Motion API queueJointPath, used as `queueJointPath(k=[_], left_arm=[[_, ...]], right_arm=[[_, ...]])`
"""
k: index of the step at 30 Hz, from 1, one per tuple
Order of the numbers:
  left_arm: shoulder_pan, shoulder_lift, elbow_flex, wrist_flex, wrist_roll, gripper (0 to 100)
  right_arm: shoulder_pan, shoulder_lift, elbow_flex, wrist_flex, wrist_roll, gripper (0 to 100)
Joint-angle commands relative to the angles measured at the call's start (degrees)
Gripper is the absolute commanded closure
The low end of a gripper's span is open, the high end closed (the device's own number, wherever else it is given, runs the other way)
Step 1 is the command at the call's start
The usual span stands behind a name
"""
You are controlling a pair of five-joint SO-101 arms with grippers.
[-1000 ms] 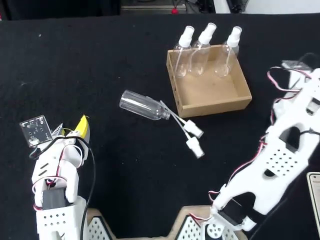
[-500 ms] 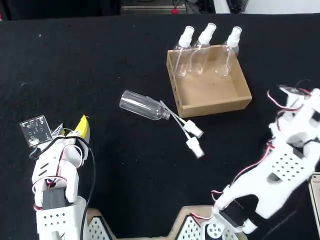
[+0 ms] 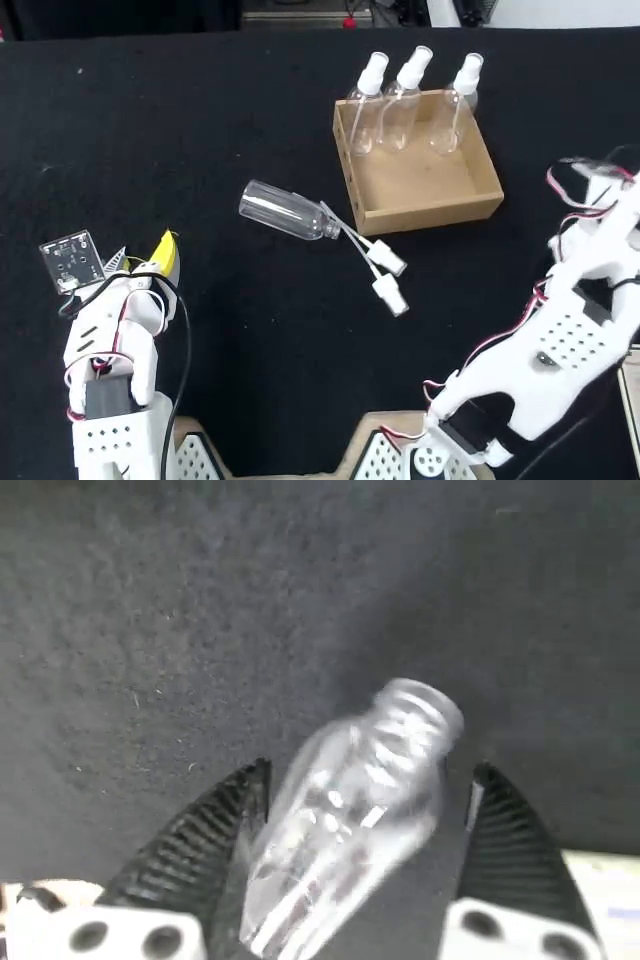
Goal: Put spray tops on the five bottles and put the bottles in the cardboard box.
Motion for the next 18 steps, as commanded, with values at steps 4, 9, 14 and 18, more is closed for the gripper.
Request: queueJointPath(k=[4, 9, 14, 18], left_arm=[[-0.04, -0.79, 1.19, -1.41, -0.44, 77], [-0.04, -0.79, 1.19, -1.41, -0.44, 77], [-0.04, -0.79, 1.19, -1.41, -0.44, 77], [-0.04, -0.79, 1.19, -1.41, -0.44, 77]], right_arm=[[3.16, -6.99, -0.57, 1.32, -2.99, 72.9], [4.75, -7.08, 4.44, 0.97, -5.19, 72.9], [6.33, -7.08, 6.11, 0.26, -6.68, 72.9], [6.51, -7.25, 8.75, -1.76, -6.42, 72.9]])
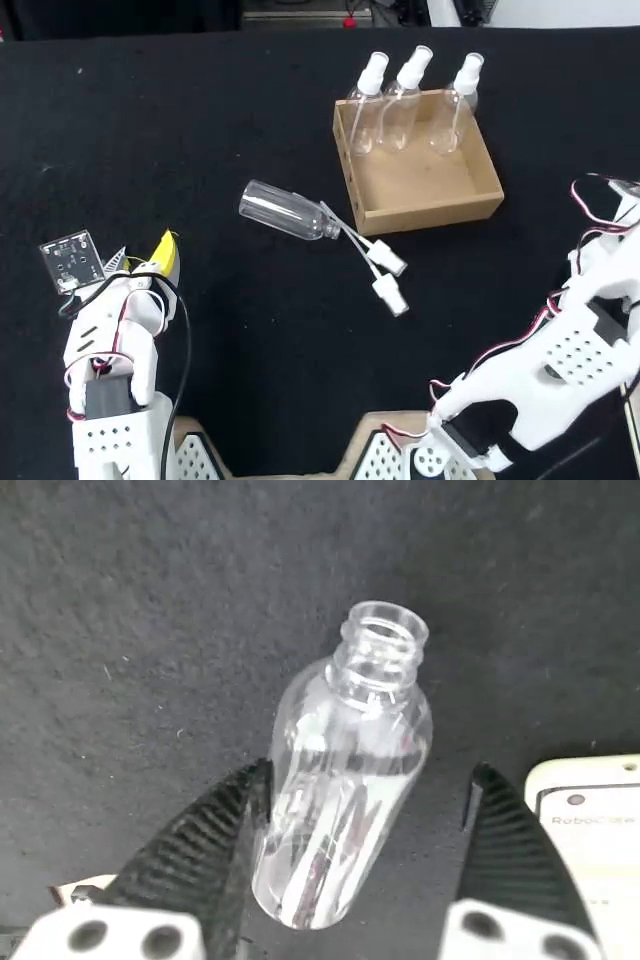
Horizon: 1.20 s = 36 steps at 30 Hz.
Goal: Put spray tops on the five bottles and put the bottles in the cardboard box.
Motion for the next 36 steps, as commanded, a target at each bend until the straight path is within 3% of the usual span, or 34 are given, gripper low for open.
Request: queueJointPath(k=[1, 7, 16, 24, 31, 36], left_arm=[[-0.04, -0.79, 1.19, -1.41, -0.44, 77], [-0.04, -0.79, 1.19, -1.41, -0.44, 77], [-0.04, -0.79, 1.19, -1.05, -0.44, 77], [-0.04, -0.79, 1.19, -1.05, -0.44, 77], [-0.04, -0.79, 1.19, -1.23, -0.44, 77], [-0.04, -0.79, 1.19, -1.23, -0.44, 77]], right_arm=[[0.97, -4.97, 1.89, -2.02, -0.35, 72.9], [0.79, -15.34, 14.11, -8.18, -0.62, 72.9], [0.79, -30.81, 35.82, -25.76, -5.89, 73.0], [-2.20, -24.22, 31.96, -26.81, -11.69, 73.0], [-2.81, -14.37, 25.54, -22.33, -11.60, 73.7], [-2.46, -13.76, 22.02, -21.63, -11.60, 90.2]])
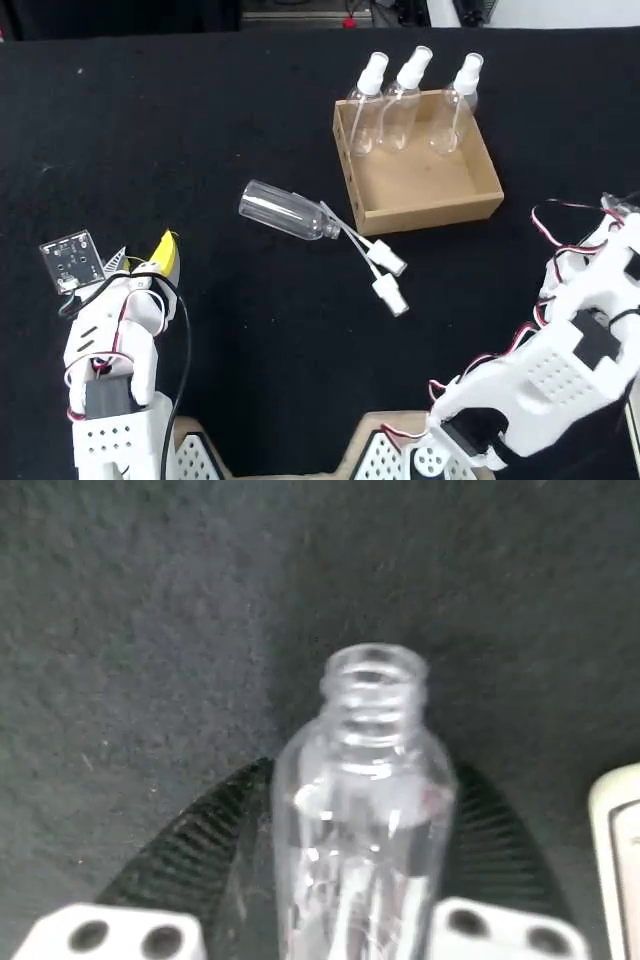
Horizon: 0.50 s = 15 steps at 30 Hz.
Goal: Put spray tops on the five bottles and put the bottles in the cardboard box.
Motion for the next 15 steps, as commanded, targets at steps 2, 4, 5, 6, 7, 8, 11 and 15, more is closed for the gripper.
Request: queueJointPath(k=[2, 4, 5, 6, 7, 8, 11, 15], left_arm=[[-0.04, -0.79, 1.19, -1.23, -0.44, 77], [-0.04, -0.79, 1.19, -1.23, -0.44, 77], [-0.04, -0.79, 1.19, -1.23, -0.44, 77], [-0.04, -0.79, 1.19, -1.23, -0.44, 77], [-0.04, -0.79, 1.19, -1.14, -0.44, 77], [-0.04, -0.79, 1.19, -1.14, -0.44, 77], [-0.13, -0.79, 1.19, -1.05, -0.44, 77], [-0.13, -0.79, 1.19, -1.05, -0.44, 77]], right_arm=[[-1.14, -1.71, -5.67, 1.93, 0.00, 95.8], [-2.46, -2.59, -7.60, 4.66, 1.85, 98.9], [-3.52, -2.95, -8.84, 6.59, 3.25, 98.3], [-4.48, -3.38, -10.15, 8.44, 4.57, 97.8], [-5.36, -3.65, -11.56, 9.85, 5.45, 97.4], [-6.07, -4.00, -12.97, 10.55, 5.89, 97.3], [-7.12, -5.23, -16.13, 10.02, 5.98, 97.6], [-6.68, -9.63, -14.37, 4.92, 6.24, 97.6]])
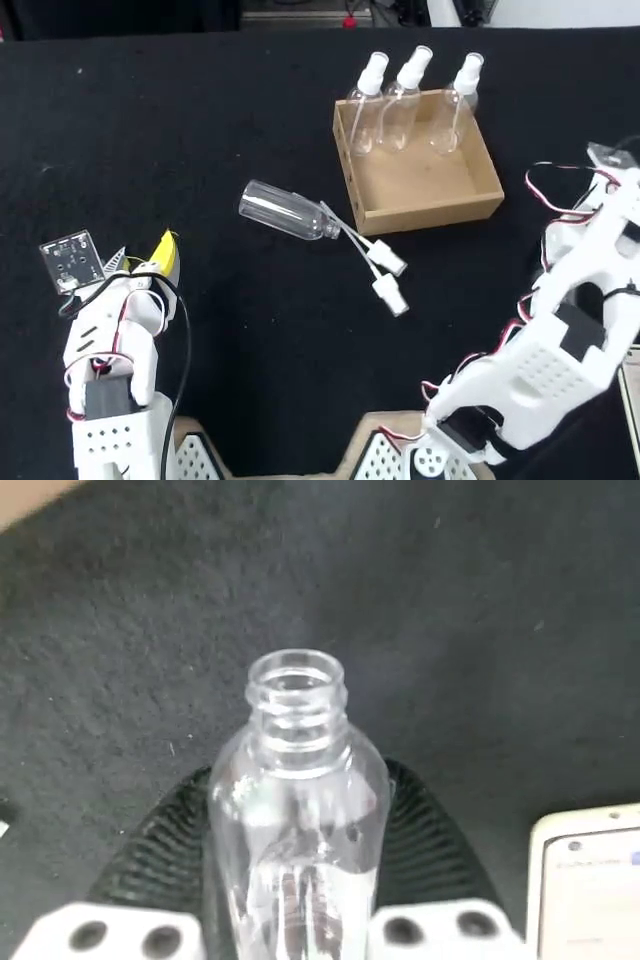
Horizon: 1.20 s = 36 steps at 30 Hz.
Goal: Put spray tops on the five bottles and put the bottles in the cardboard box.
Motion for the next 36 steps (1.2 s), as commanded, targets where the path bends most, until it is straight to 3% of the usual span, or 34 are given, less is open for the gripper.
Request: queueJointPath(k=[1, 8, 12, 16, 21, 31, 36], left_arm=[[-0.13, -0.79, 1.19, -1.14, -0.44, 77], [-0.13, -0.79, 1.19, -1.23, -0.44, 77], [-0.13, -0.79, 1.19, -1.23, -0.44, 77], [-0.13, -0.79, 1.19, -1.23, -0.44, 77], [-0.13, -0.79, 1.19, -1.14, -0.44, 77], [-0.04, -0.79, 1.19, -1.23, -0.44, 77], [-0.04, -0.79, 1.19, -1.14, -0.44, 77]], right_arm=[[-0.44, -9.19, 0.40, -5.10, 0.62, 97.6], [-1.05, -27.03, 22.81, -25.76, -0.18, 97.6], [-0.62, -35.47, 37.85, -43.34, -6.77, 97.6], [-1.58, -41.63, 48.66, -54.07, -14.24, 97.6], [-2.90, -43.56, 57.27, -67.69, -18.90, 97.6], [-2.64, -43.91, 79.34, -111.21, -18.81, 97.7], [-2.73, -43.56, 83.03, -115.34, -18.81, 97.6]])
